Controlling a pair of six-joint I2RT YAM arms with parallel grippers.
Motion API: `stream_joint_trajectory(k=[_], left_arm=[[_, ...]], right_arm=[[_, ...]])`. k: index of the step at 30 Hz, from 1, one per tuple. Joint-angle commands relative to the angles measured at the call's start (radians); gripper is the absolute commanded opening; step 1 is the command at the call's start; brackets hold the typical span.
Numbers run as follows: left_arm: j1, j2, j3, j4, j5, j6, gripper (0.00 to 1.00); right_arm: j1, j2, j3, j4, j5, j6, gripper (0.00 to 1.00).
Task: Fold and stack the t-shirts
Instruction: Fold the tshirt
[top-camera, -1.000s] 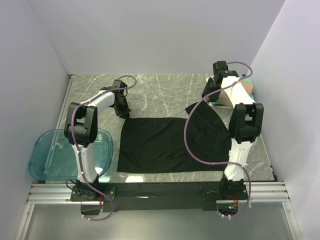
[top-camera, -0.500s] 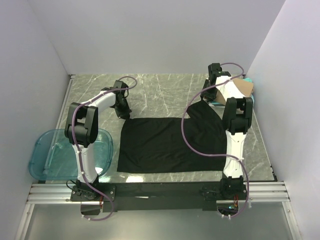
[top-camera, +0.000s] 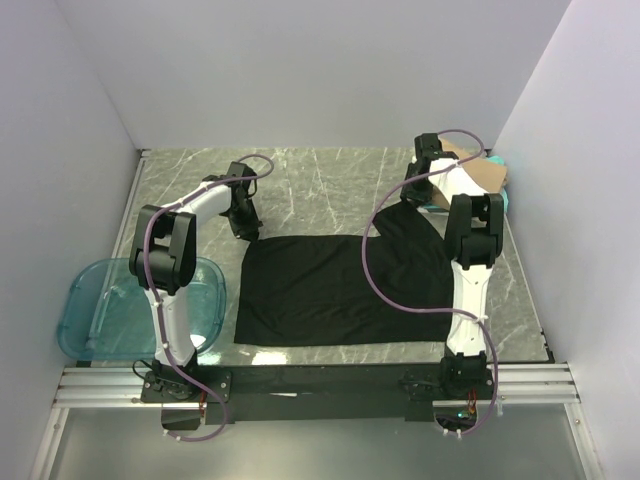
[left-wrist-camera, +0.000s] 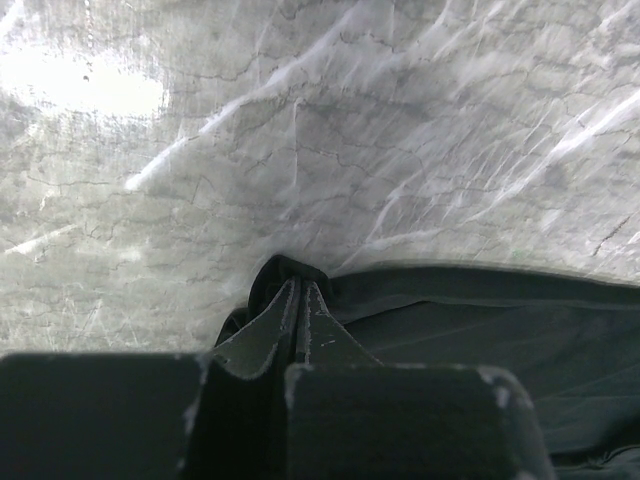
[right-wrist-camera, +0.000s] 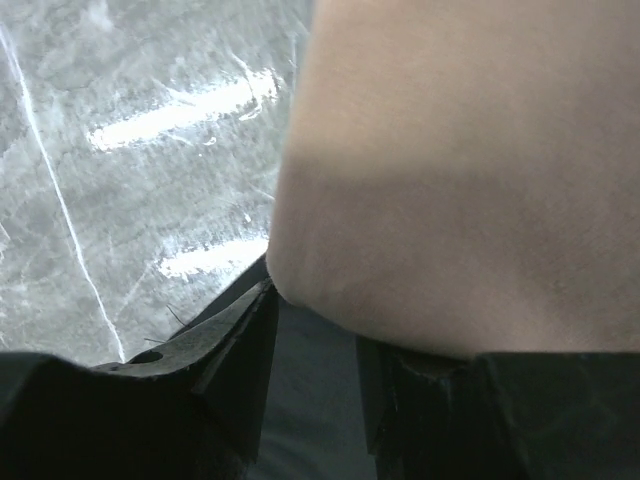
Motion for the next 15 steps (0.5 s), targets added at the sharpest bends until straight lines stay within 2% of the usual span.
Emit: stream_joint_trajectory(k=[1,10,15], left_arm=[[-0.005,-0.008,0.019,-0.012,-0.001,-0.005,0.01],[-0.006,-0.011,0.013,-0.010,-0.001,-0.002,0.01],[-0.005,-0.012,0.008,-0.013,-0.001,-0.004,0.01]], right_arm=[[-0.005,-0.004,0.035,0.056,-0.011,-0.038,0.43],[0.006,0.024,0.075,0.041,-0.060,-0.066,0.44],[0.026,0.062,0.128,-0.010,-0.034,-0.109,0.45]])
